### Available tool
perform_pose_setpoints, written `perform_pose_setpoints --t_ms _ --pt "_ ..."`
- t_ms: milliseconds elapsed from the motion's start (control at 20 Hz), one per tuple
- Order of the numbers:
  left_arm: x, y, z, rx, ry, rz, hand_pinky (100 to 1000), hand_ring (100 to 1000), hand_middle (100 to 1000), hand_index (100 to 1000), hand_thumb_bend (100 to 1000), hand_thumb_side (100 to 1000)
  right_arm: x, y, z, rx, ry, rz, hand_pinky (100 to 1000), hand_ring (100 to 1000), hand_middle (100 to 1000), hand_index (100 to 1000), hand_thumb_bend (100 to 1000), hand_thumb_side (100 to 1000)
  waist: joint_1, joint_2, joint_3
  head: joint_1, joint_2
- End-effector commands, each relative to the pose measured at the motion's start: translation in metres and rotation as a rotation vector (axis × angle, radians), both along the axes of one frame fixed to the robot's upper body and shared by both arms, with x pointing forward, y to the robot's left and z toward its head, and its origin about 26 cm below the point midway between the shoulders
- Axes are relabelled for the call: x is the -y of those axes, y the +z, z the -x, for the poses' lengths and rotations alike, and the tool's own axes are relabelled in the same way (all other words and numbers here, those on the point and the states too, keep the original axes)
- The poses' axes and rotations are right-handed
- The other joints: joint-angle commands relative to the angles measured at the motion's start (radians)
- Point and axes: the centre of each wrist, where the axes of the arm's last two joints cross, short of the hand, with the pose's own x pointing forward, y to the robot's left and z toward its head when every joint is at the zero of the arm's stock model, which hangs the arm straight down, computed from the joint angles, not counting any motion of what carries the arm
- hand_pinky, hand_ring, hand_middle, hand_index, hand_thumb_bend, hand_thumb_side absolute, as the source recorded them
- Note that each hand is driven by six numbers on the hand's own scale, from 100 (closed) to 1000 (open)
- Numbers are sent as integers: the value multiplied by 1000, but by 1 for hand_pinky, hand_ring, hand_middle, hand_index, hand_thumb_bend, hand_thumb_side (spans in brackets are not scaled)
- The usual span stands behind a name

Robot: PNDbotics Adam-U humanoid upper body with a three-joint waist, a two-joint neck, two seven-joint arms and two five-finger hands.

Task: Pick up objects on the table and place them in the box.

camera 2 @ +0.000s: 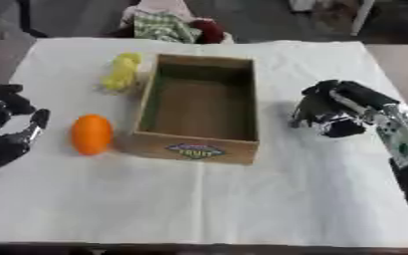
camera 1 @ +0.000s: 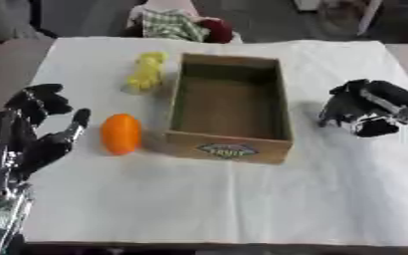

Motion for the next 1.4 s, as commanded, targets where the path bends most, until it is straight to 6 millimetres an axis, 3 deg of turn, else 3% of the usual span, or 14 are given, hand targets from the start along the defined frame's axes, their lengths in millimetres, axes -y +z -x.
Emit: perform_pose_setpoints --t_ms 50,300,600,700,750,1300,1350,1400 --pt "0 9 -1 28 -10 -9 686 571 522 716 449 100 8 6 0 25 -21 26 626 731 617 754 100 314 2 -9 -1 -4 -4" --pt "0 9 -1 29 -10 -8 686 571 522 716 447 100 9 4 0 39 -23 29 547 643 566 723 100 306 5 -8 -2 -5 -5" --pt "0 9 -1 27 -9 -8 687 571 522 716 444 100 9 0 0 37 -30 11 362 540 522 674 100 275 6 -7 -3 -5 -6" --pt "0 9 -1 28 -10 -8 687 571 522 716 444 100 9 0 0 39 -32 1 362 540 522 674 100 275 6 -7 -3 -5 -6" --pt "-1 9 -1 27 -9 -8 687 571 522 717 444 100 8 1 0 44 -29 -7 271 511 475 624 100 263 6 -7 -3 -6 -6" --pt "-1 8 -1 24 -8 -9 687 571 523 717 443 100 -4 29 -6 117 29 -102 192 513 428 577 100 234 2 -8 -1 -7 -5" --pt "-1 8 -1 24 -8 -9 687 571 523 717 443 100 -7 34 -6 125 39 -111 191 514 430 577 100 363 2 -9 -1 -6 -4" --pt "-1 8 0 24 -9 -9 687 571 523 717 444 100 -9 39 -8 136 51 -121 190 514 428 576 100 229 1 -9 -1 -6 -4"
